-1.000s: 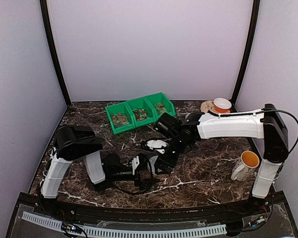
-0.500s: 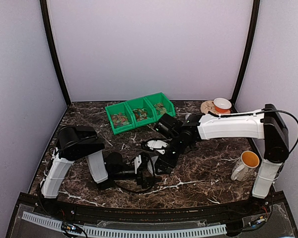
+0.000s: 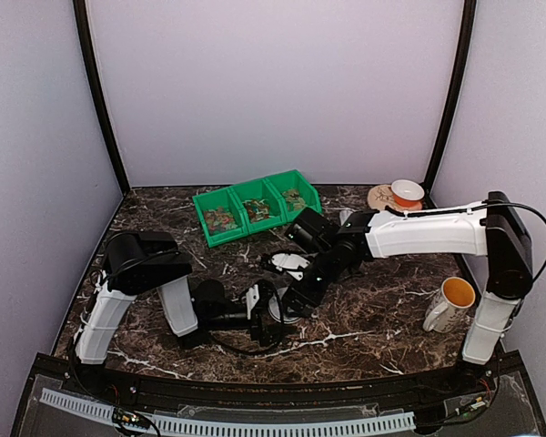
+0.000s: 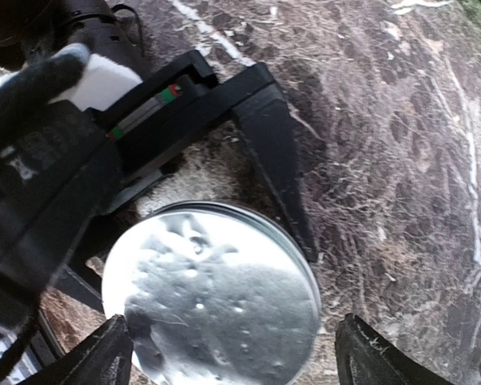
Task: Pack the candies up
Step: Adjust the bottle lid on the packing bottle, then press the box lid onto the packing bottle.
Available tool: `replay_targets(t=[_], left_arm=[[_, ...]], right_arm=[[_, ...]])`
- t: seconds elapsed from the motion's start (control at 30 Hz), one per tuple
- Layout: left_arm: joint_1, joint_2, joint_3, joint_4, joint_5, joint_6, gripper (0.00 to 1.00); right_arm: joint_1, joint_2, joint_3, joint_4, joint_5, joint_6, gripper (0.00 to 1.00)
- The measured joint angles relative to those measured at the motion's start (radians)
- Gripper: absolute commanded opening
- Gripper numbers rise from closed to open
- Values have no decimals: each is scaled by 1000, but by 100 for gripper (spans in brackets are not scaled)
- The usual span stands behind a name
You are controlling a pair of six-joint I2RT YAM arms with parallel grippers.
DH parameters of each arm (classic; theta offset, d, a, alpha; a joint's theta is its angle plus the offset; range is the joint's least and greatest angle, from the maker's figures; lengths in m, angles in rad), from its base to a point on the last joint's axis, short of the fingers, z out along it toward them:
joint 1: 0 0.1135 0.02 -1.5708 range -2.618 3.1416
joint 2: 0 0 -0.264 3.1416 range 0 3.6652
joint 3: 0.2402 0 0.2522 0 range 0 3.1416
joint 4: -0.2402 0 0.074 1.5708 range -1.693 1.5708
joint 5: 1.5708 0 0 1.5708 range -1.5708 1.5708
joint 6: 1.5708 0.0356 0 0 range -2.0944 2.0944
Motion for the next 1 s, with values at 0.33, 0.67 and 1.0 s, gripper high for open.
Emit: replay_targets(t=[0.33,0.67,1.0], left_arm=[[0,0,0,12,-1,0,93],[0,0,0,12,-1,0,93],[0,0,0,12,0,0,93]], right_arm=[[-9,-48,-8,14,126,11,93],[-50,-74,-15,63,222,62,85],[-50,-35,-35,73,204,77,83]])
